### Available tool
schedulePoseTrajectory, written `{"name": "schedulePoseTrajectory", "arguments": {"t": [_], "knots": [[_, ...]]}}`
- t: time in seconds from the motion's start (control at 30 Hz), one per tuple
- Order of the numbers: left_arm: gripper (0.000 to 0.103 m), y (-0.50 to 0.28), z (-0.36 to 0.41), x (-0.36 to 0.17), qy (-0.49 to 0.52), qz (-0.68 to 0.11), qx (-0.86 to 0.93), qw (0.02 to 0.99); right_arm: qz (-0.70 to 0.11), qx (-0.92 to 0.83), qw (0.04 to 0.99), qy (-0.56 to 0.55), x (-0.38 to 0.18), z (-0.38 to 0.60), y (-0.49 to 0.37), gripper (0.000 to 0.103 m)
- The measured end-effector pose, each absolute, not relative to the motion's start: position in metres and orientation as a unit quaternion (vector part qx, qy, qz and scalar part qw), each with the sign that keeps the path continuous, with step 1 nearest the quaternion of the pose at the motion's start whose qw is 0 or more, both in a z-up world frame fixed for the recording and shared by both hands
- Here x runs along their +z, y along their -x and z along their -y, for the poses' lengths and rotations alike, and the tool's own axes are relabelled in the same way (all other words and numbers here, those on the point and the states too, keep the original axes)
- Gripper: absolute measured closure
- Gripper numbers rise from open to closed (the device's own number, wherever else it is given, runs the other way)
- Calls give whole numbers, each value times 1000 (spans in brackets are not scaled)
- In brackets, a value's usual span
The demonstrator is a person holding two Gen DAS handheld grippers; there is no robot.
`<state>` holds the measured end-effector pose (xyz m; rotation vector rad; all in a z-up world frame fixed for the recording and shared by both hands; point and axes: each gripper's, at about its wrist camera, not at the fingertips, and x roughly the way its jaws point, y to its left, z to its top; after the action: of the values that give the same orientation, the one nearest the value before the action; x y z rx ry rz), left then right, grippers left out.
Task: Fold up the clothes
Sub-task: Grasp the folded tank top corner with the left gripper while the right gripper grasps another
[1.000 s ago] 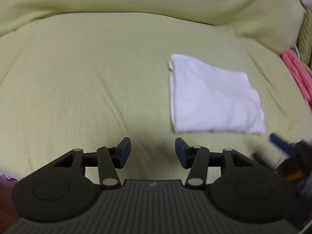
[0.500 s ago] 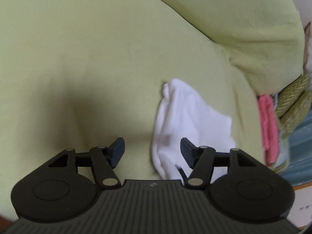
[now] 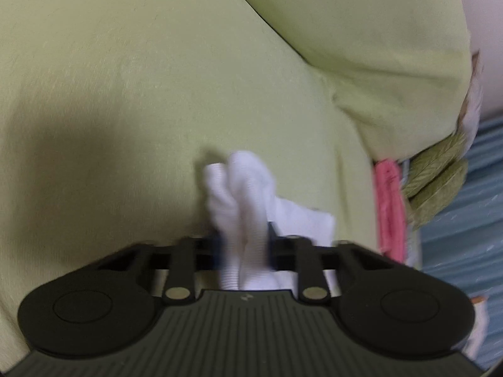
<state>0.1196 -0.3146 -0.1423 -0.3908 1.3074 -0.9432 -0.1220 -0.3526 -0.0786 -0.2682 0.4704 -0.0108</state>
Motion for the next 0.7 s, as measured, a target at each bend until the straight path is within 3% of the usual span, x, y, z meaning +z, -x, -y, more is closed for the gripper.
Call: {"name": "schedulePoseTrajectory", "arguments": {"t": [0.2,0.33,0.47,0.7], "knots": [[89,-110,316,-134,122,-551,-436,702,-281,-19,948,-150,-66,476,145,52],[88,-110,316,-134,117,-551,-437,701,-307,-56,899,-306,-91,572,144,49],[89,-111,319,-133,107,-550,-439,702,-358,-33,848,-390,-120,611,121,49],[89,-110,332,-128,70,-539,-445,712,-359,6,850,-386,-126,623,87,52]]}}
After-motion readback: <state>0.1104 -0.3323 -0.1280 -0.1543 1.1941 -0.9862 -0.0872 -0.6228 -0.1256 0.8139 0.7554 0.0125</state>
